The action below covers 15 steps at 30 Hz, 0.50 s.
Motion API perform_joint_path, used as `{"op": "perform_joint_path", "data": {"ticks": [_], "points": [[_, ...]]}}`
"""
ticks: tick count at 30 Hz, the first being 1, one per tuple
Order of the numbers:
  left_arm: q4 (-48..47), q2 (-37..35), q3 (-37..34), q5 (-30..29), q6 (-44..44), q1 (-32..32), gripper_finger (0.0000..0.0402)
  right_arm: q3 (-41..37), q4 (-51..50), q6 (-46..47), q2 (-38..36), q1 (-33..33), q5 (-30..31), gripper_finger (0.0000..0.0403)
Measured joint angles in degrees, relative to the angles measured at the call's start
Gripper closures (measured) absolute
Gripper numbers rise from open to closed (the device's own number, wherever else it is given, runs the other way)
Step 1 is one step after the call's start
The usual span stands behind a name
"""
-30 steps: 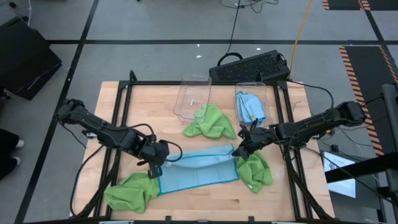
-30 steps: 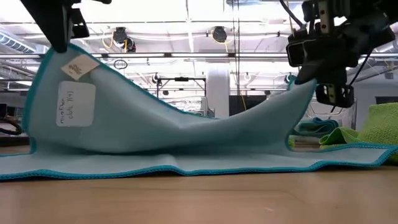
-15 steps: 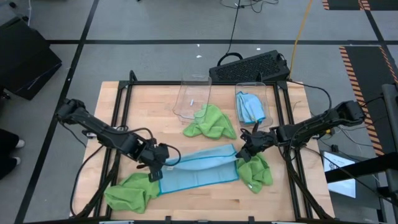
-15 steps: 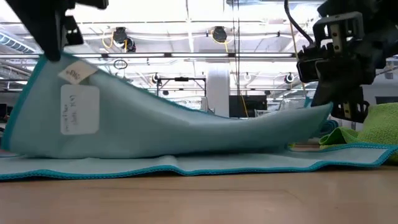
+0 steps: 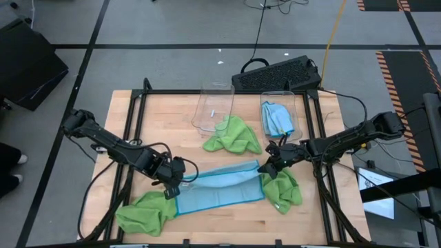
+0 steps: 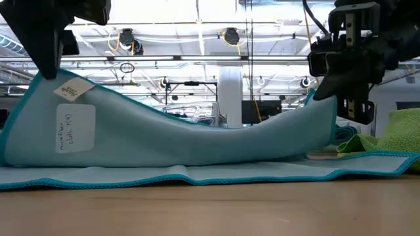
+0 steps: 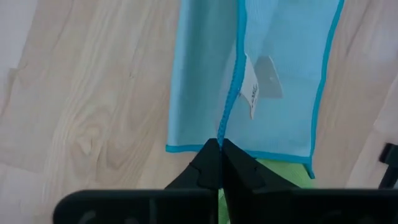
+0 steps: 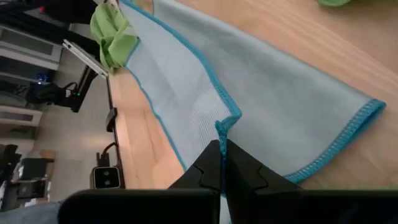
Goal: Fold microfiber towels
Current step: Fold the blue microfiber towel
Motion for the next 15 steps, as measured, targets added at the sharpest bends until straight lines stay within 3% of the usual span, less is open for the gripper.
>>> {"op": "perform_joint_path", "data": {"ticks": [15], "points": [[0.35,0.02,0.0,1.65,-0.64,-2.67,0.0396,0.0,-0.18,1.7,0.0,2.09,-2.91,0.0401]]}}
